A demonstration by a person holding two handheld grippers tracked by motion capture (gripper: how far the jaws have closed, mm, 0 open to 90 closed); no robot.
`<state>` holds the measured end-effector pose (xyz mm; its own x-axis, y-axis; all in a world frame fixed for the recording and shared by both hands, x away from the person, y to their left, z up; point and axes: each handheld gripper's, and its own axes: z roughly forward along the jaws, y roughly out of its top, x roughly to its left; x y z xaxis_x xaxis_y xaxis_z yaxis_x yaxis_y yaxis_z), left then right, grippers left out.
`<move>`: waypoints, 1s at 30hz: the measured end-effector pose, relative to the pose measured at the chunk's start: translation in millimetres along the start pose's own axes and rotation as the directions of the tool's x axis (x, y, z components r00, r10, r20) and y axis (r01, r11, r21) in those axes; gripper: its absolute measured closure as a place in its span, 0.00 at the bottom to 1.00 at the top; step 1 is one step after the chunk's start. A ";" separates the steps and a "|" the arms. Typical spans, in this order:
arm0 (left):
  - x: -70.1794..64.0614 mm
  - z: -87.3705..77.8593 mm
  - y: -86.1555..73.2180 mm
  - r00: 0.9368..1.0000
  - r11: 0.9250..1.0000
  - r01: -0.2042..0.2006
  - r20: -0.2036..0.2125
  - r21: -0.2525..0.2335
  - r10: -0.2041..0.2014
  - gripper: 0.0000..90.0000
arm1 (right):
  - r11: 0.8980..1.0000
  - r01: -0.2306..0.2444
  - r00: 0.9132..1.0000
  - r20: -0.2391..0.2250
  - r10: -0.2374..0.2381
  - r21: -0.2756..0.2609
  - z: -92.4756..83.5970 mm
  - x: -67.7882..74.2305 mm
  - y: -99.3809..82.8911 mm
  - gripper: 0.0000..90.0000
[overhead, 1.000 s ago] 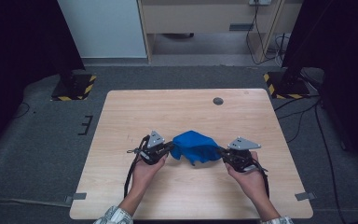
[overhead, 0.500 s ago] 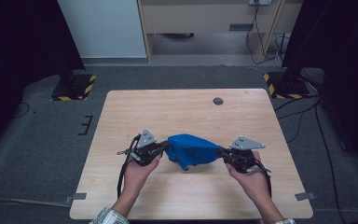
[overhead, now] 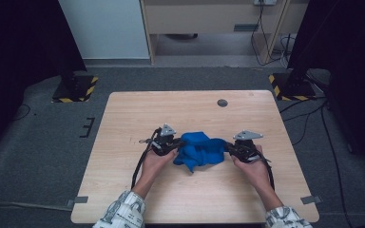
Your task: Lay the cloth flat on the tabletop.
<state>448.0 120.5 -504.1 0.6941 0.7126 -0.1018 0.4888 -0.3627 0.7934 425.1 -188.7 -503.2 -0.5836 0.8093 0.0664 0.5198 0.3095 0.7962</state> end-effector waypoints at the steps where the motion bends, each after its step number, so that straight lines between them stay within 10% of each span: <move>1: -1.6 0.5 -1.4 1.000 1.000 -0.009 -0.013 -0.012 0.009 0.78 | 1.000 0.006 1.000 0.000 -0.006 0.000 1.5 -1.0 -1.0 0.95; 8: -7.8 -4.3 -6.3 0.998 0.999 -0.006 -0.056 -0.052 0.003 0.45 | 1.000 -0.014 1.000 0.004 0.014 -0.015 0.4 0.1 -5.3 0.74; 14: -12.5 -8.6 -9.1 0.997 0.997 -0.013 -0.072 -0.071 0.008 0.39 | 0.999 -0.023 1.000 0.021 0.023 -0.029 -1.9 2.2 -4.2 0.53; 30: -14.8 -33.7 -19.6 0.996 0.994 0.002 -0.092 -0.111 -0.012 0.17 | 0.999 -0.012 0.999 0.040 0.014 -0.042 -2.2 9.8 -5.3 0.35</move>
<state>410.3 137.3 -498.0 0.6366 0.7691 -0.0563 0.4289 -0.2924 0.8547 415.3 -183.4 -505.4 -0.5508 0.8329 0.0534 0.5002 0.2782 0.8200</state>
